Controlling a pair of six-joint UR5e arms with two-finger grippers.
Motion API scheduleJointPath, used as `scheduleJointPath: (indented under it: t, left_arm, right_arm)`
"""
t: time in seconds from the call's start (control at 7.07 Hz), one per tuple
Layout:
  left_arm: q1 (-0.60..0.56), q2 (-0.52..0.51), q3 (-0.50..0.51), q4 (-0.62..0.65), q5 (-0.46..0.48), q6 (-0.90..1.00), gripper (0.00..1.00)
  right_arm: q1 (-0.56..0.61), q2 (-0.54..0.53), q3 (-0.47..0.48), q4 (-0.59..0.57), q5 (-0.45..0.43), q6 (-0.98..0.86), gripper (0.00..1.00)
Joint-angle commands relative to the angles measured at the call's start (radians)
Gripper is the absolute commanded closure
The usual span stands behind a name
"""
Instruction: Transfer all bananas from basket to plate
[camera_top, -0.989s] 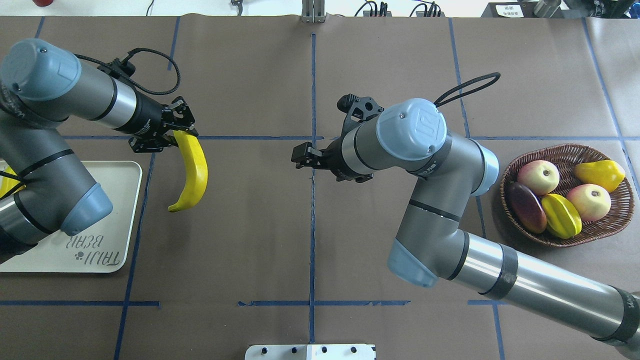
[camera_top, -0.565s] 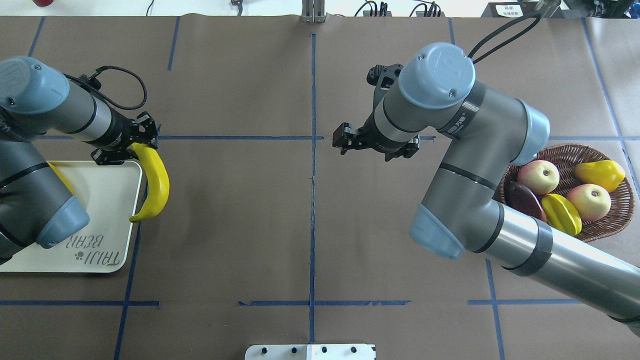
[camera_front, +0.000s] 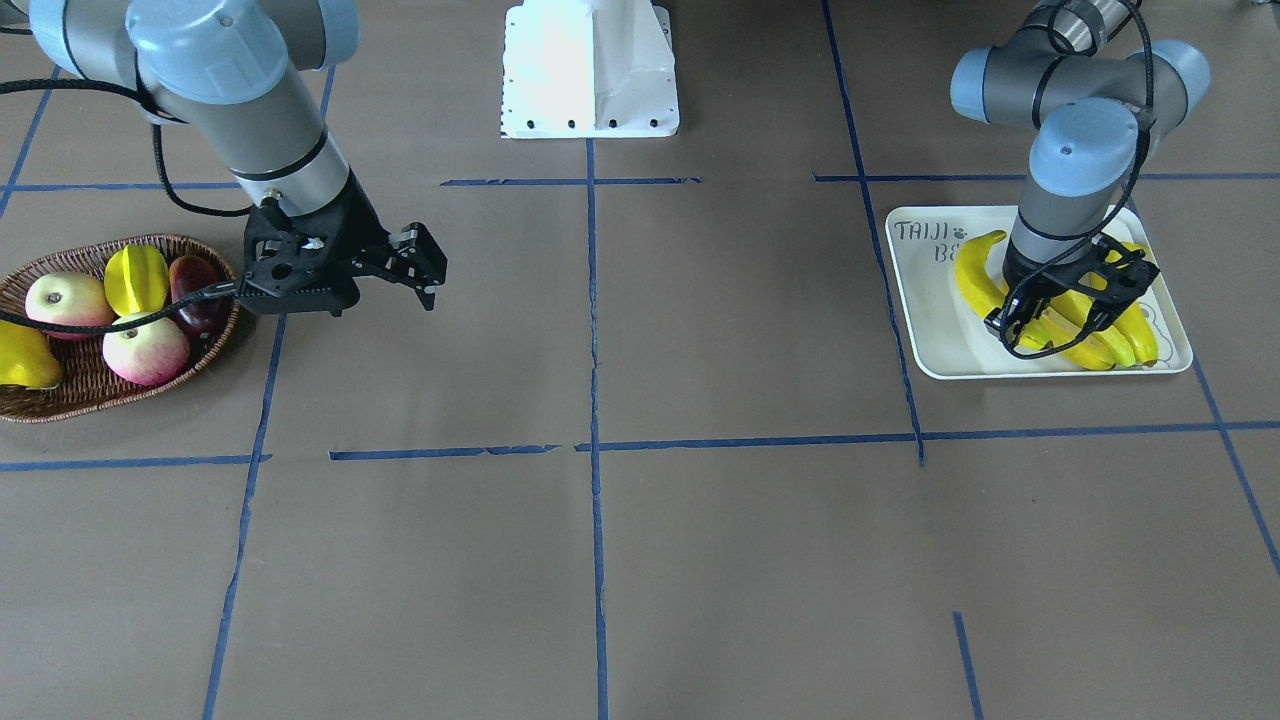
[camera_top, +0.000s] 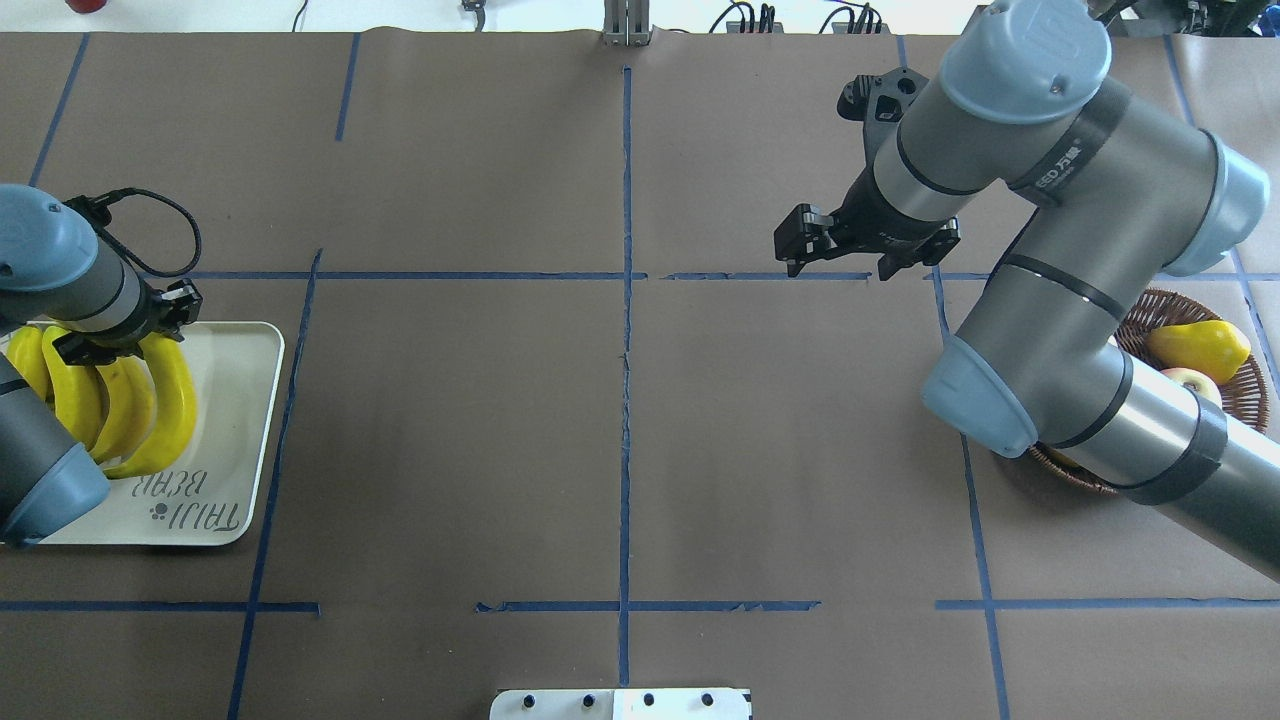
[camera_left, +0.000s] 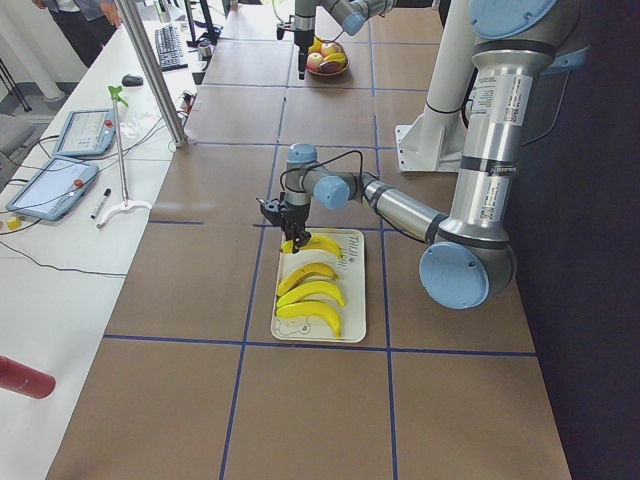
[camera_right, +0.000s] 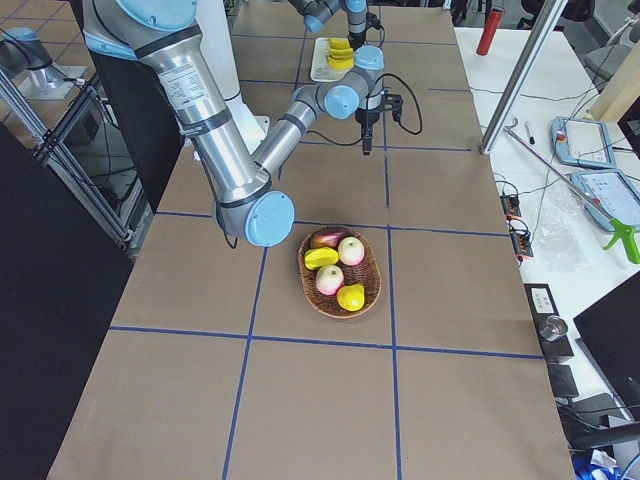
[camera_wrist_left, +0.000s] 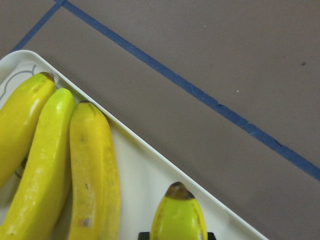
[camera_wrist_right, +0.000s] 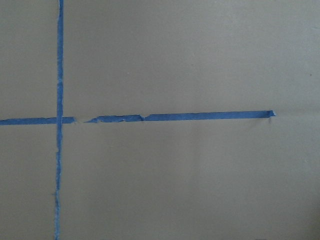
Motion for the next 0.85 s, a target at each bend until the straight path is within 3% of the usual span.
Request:
scheduleJointPath:
  t: [0.0,0.28,0.71]
  left_arm:
    - [0.000,0.009,-0.002,-0.003,-0.030,0.006,1.00]
    - [0.000,0.009,0.012,-0.085,-0.047,-0.111,1.00]
    - [-0.049,0.029,0.079,-0.257,-0.218,-0.158,1.00]
  right_arm:
    - [0.015,-0.011,0.009,-0.001,0.010,-0.026,0.00]
    - [0.015,-0.013,0.020,-0.001,0.010,-0.026,0.00]
    - [0.015,-0.025,0.037,-0.001,0.010,-0.026,0.00]
